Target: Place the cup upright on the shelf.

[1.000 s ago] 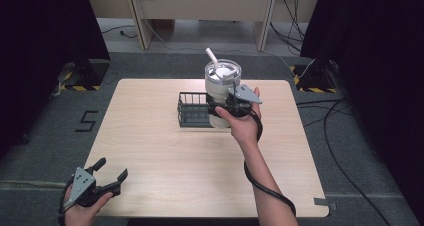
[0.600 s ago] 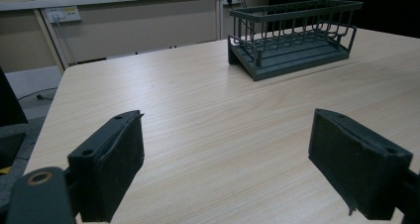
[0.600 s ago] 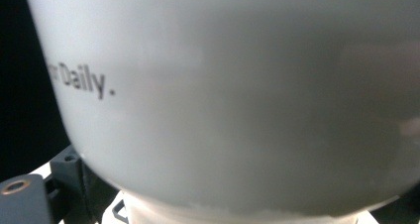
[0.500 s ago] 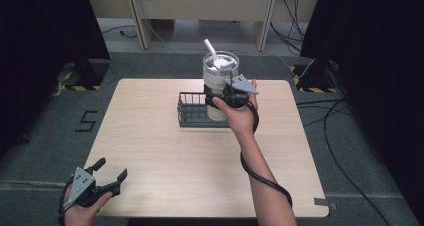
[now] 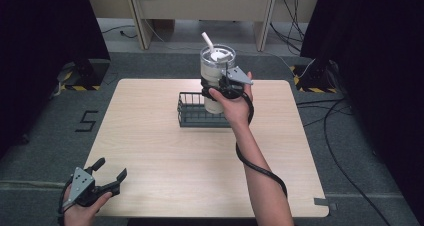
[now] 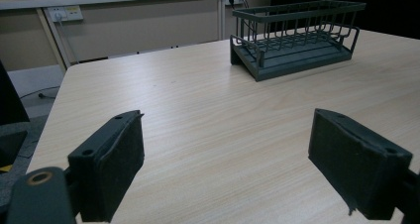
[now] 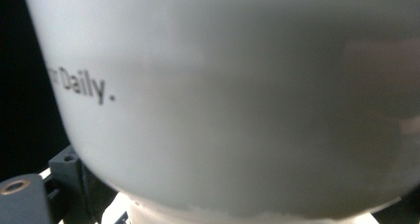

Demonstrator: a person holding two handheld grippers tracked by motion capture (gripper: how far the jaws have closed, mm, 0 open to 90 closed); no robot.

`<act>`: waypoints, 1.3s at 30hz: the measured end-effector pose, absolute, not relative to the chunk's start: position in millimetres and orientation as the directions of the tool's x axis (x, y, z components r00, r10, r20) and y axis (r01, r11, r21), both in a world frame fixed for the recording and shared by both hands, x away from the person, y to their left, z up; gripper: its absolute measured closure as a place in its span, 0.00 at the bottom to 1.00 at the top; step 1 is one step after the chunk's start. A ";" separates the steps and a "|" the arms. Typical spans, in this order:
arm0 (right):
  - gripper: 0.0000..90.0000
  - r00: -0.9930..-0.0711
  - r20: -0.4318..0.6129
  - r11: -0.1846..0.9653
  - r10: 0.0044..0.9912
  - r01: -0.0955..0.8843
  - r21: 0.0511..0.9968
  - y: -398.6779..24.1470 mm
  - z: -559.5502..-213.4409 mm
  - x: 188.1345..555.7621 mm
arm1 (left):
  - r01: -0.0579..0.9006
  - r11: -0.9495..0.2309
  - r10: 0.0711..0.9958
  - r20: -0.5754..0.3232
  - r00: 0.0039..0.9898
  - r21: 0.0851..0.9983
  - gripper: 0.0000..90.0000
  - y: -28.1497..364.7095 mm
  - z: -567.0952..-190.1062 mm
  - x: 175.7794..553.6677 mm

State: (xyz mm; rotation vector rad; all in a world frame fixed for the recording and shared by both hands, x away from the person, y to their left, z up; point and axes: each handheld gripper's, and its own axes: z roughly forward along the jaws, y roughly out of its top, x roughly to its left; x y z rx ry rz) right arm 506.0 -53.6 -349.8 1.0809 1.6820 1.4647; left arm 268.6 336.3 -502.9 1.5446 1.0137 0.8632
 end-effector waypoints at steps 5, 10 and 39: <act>0.08 -0.448 0.043 0.039 0.893 0.174 0.984 -47.7 -349.9 517.4 | 0.170 -0.094 0.924 0.023 0.382 0.981 0.15 335.7 -502.7 268.4; 0.08 -0.443 0.047 0.036 0.895 0.176 0.984 -44.9 -348.9 522.8 | 0.170 -0.090 0.924 0.019 0.382 0.981 0.15 335.9 -502.8 268.4; 0.07 -0.432 0.044 0.057 0.901 0.217 0.974 -23.2 -377.4 552.7 | 0.172 -0.088 0.924 0.016 0.381 0.981 0.15 337.7 -502.9 268.8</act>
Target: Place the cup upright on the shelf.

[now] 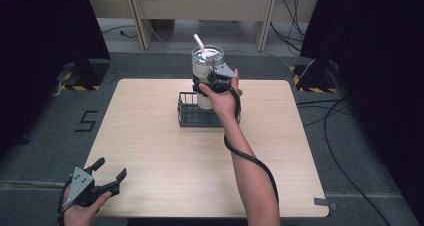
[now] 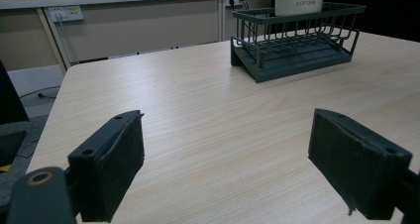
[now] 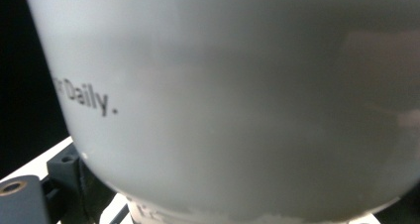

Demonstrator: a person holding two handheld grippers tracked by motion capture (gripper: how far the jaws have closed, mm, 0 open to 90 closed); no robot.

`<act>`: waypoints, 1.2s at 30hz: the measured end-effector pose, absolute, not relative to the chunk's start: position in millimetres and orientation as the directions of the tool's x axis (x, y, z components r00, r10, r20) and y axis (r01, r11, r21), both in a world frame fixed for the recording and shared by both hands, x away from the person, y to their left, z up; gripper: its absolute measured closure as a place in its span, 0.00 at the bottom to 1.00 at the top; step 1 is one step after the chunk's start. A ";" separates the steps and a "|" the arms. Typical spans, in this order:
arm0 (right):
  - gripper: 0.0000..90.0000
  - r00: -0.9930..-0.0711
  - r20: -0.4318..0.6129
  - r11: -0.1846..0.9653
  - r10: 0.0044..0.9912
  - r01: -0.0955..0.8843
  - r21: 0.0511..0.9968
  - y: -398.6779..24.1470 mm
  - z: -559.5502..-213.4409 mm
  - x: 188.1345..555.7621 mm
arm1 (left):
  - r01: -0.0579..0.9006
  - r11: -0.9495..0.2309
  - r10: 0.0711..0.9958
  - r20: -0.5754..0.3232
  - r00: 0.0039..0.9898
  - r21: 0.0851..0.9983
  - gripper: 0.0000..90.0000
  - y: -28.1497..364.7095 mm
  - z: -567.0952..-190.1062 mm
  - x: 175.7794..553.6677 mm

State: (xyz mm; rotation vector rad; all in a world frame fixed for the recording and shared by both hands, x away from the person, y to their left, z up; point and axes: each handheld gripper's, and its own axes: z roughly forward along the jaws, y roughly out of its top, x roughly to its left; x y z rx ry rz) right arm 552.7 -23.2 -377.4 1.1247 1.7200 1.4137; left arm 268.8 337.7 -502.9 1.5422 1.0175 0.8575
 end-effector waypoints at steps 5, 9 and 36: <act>0.07 -0.431 0.033 0.067 0.902 0.216 0.974 -21.3 -381.8 554.9 | 0.171 -0.087 0.925 0.015 0.380 0.981 0.15 338.7 -502.7 268.9; 0.07 -0.431 0.035 0.066 0.902 0.219 0.973 -20.7 -386.3 555.9 | 0.171 -0.087 0.924 0.016 0.381 0.981 0.15 338.7 -502.8 268.9; 0.06 -0.411 0.030 0.080 0.911 0.249 0.965 -23.4 -415.2 561.1 | 0.163 -0.087 0.925 0.020 0.378 0.983 0.15 338.4 -501.6 268.5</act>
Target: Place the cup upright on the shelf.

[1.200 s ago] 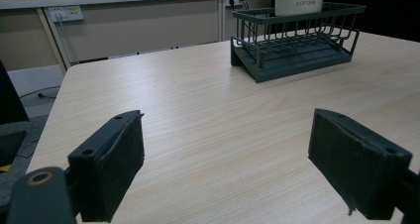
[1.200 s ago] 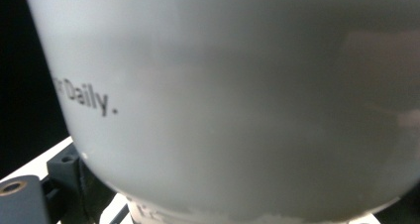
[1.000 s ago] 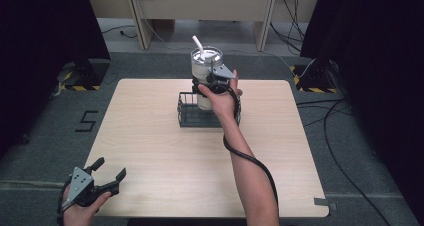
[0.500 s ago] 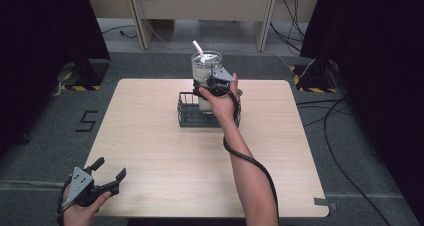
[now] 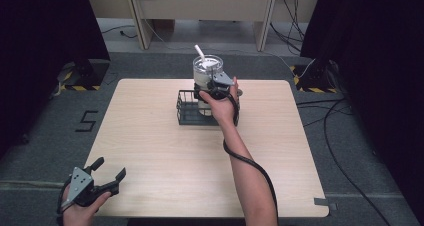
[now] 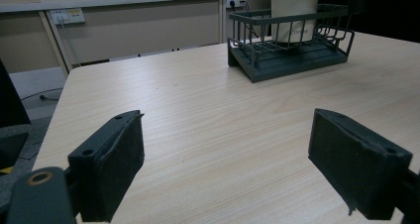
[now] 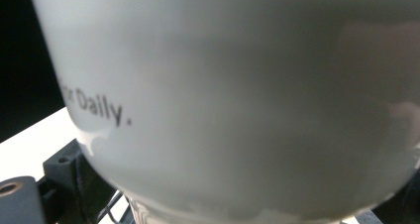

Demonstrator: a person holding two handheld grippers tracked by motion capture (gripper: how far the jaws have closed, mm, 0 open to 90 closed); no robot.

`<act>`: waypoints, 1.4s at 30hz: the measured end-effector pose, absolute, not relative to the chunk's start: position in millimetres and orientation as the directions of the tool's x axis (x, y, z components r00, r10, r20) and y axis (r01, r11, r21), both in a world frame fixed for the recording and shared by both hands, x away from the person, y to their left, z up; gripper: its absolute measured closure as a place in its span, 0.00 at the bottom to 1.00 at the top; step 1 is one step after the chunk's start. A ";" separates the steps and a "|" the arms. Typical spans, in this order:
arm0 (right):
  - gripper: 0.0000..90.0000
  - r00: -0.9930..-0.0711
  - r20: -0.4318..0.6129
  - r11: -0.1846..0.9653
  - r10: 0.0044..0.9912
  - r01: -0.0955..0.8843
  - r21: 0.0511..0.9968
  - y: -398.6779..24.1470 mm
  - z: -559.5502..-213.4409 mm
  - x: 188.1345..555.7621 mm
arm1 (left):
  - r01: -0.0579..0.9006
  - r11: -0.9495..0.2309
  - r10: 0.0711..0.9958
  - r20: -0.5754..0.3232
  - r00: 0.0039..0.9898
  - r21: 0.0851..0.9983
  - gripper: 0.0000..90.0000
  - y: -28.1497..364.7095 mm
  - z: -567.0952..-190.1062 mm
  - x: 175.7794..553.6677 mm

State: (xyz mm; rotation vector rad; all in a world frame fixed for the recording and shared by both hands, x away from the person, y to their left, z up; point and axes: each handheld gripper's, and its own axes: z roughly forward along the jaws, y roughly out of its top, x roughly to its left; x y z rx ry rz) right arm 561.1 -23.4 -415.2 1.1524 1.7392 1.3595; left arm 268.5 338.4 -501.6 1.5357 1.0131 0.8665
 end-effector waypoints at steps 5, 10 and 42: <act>0.06 -0.408 0.026 0.080 0.913 0.242 0.967 -22.8 -416.7 559.5 | 0.162 -0.089 0.925 0.021 0.379 0.983 0.15 338.4 -501.3 268.3; 0.06 -0.403 0.025 0.071 0.915 0.223 0.972 -22.9 -420.7 554.8 | 0.161 -0.088 0.924 0.020 0.382 0.983 0.15 337.6 -501.2 268.1; 0.01 -0.430 -0.010 0.114 0.903 0.218 0.969 -34.9 -431.0 527.3 | 0.156 -0.102 0.923 0.035 0.383 0.982 0.15 336.7 -500.1 267.0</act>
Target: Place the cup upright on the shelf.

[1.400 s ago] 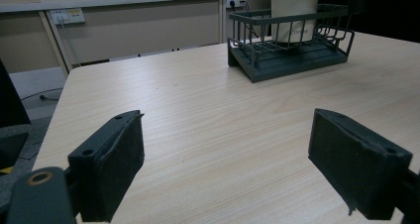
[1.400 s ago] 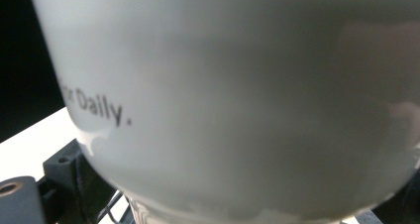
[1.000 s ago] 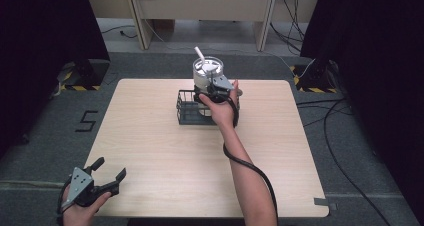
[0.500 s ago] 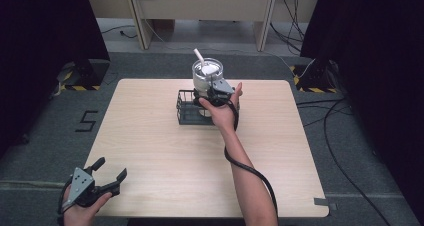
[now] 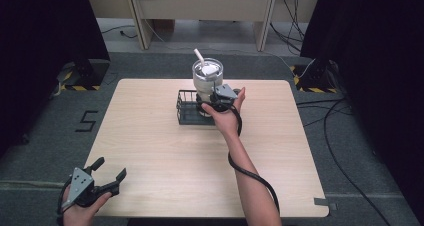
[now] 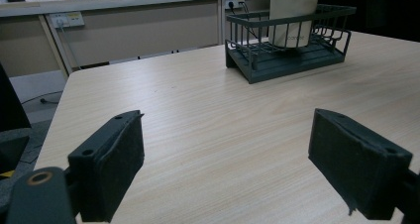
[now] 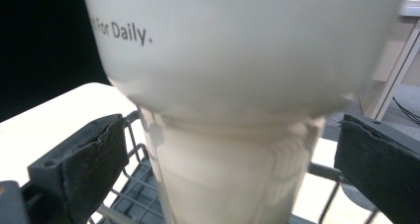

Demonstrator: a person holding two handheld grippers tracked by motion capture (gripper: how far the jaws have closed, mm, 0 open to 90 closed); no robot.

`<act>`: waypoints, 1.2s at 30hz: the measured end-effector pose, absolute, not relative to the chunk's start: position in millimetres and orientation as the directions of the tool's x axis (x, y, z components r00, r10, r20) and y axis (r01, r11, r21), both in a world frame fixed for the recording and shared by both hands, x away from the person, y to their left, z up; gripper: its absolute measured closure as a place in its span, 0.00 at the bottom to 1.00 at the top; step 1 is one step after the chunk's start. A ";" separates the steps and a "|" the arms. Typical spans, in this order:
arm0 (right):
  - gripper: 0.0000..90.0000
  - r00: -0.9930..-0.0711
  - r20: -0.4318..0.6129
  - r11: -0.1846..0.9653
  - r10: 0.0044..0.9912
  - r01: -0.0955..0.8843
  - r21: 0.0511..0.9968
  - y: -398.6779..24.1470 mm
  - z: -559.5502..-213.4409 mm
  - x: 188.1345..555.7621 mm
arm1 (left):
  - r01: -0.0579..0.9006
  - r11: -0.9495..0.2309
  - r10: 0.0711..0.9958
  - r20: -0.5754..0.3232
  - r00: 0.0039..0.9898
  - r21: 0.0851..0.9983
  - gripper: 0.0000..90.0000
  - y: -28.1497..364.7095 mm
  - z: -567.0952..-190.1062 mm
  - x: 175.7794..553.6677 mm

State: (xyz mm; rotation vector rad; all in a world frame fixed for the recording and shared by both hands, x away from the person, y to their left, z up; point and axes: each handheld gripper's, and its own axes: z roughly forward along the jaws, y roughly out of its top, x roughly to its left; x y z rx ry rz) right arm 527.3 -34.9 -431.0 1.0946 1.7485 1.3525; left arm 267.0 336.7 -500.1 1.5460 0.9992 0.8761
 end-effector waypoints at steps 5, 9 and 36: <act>0.01 -0.429 -0.008 0.111 0.903 0.214 0.970 -42.4 -428.7 519.2 | 0.156 -0.105 0.923 0.038 0.382 0.982 0.15 336.4 -499.7 266.7; 0.02 -0.434 -0.008 0.114 0.901 0.220 0.969 -46.6 -427.9 511.7 | 0.155 -0.107 0.923 0.040 0.382 0.982 0.15 335.7 -499.6 266.5; 0.04 -0.437 0.009 0.103 0.900 0.231 0.968 -66.9 -428.3 474.8 | 0.151 -0.108 0.921 0.041 0.388 0.983 0.15 333.0 -499.5 266.1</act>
